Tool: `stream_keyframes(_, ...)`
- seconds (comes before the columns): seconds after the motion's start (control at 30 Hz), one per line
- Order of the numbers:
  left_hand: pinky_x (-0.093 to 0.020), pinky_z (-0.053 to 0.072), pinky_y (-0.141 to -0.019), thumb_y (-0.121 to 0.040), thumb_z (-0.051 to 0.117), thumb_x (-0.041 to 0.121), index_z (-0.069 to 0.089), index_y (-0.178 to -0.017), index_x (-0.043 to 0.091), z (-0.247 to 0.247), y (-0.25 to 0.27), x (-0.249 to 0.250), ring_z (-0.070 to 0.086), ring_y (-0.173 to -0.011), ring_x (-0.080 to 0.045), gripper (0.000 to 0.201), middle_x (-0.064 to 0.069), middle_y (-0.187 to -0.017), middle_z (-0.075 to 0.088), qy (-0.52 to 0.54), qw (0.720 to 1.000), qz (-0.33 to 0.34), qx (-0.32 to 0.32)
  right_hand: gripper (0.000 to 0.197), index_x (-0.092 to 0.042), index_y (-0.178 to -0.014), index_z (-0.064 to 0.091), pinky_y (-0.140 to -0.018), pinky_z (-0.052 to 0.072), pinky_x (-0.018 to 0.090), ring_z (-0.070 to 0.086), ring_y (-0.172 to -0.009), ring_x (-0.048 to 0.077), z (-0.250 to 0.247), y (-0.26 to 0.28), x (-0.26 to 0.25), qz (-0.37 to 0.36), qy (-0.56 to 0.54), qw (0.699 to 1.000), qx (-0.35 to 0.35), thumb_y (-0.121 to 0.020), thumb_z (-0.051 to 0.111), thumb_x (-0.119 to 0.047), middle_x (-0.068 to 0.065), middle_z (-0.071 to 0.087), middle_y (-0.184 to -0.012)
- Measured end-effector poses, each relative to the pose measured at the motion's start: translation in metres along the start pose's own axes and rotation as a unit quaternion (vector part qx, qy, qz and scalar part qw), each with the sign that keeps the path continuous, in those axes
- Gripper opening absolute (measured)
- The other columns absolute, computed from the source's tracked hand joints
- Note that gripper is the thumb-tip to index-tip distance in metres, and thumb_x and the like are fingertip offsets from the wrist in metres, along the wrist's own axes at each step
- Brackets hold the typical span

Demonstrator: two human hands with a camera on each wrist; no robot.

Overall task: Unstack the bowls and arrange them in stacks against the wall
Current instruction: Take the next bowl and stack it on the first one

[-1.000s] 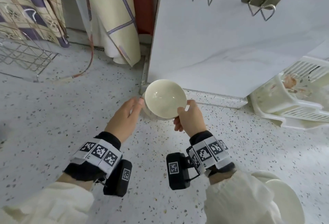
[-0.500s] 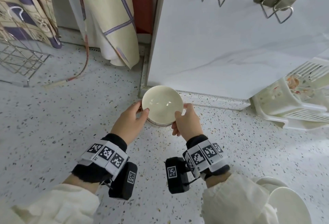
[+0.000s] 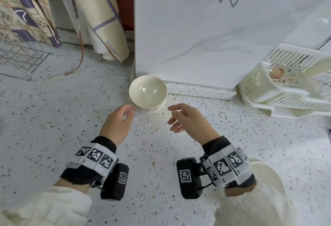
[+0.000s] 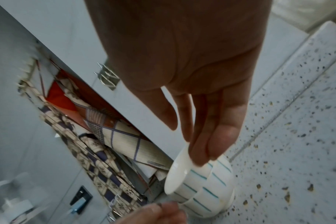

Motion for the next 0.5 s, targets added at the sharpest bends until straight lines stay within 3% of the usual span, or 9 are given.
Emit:
stream_keyframes(0.13,-0.03,0.041,-0.086,-0.092,0.039,0.02,0.063,-0.094,0.016,0.024,0.036,0.006,0.059,-0.102,-0.018,0.024,-0.003,-0.1,0.068,0.01,1.0,0.007,-0.015,0.026,-0.014,-0.11,0.061,-0.072,0.055,0.027,0.063,-0.068,0.015,-0.034,0.049,0.007,-0.042,-0.001,0.999,-0.011,-0.093,0.041,-0.014,0.0,0.066,-0.078)
stream_keyframes(0.27,-0.018,0.042,-0.076,-0.092,0.04,0.02,0.062,-0.091,0.018,0.062,0.07,0.019,0.063,-0.094,-0.014,0.023,0.001,-0.093,0.069,0.024,0.999,0.023,-0.031,0.024,-0.019,-0.106,0.062,-0.076,0.054,0.03,0.064,-0.072,0.015,-0.074,0.088,0.032,-0.058,0.015,0.998,0.024,-0.093,0.042,-0.015,0.001,0.067,-0.082)
stream_keyframes(0.43,-0.017,0.044,-0.074,-0.092,0.041,0.021,0.062,-0.09,0.022,0.114,0.101,0.042,0.064,-0.092,-0.006,0.022,0.009,-0.093,0.069,0.04,0.996,0.048,-0.064,0.021,-0.025,-0.099,0.063,-0.081,0.052,0.032,0.063,-0.078,0.012,-0.119,0.119,0.084,-0.049,0.072,0.991,0.103,-0.091,0.045,-0.016,-0.002,0.067,-0.087)
stream_keyframes(0.5,-0.017,0.045,-0.075,-0.092,0.042,0.022,0.063,-0.095,0.022,0.132,0.111,0.051,0.063,-0.093,-0.004,0.021,0.009,-0.097,0.07,0.031,0.995,0.067,-0.073,0.022,-0.023,-0.101,0.064,-0.077,0.05,0.023,0.06,-0.081,0.008,-0.133,0.126,0.104,-0.051,0.114,0.983,0.136,-0.09,0.046,-0.018,0.0,0.065,-0.096)
Point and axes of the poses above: each hand's wrist, its own y-axis away from the middle knuckle, its own z-axis out of the palm, x = y × z, the point moved 2 cm from there along -y, towards the middle knuckle
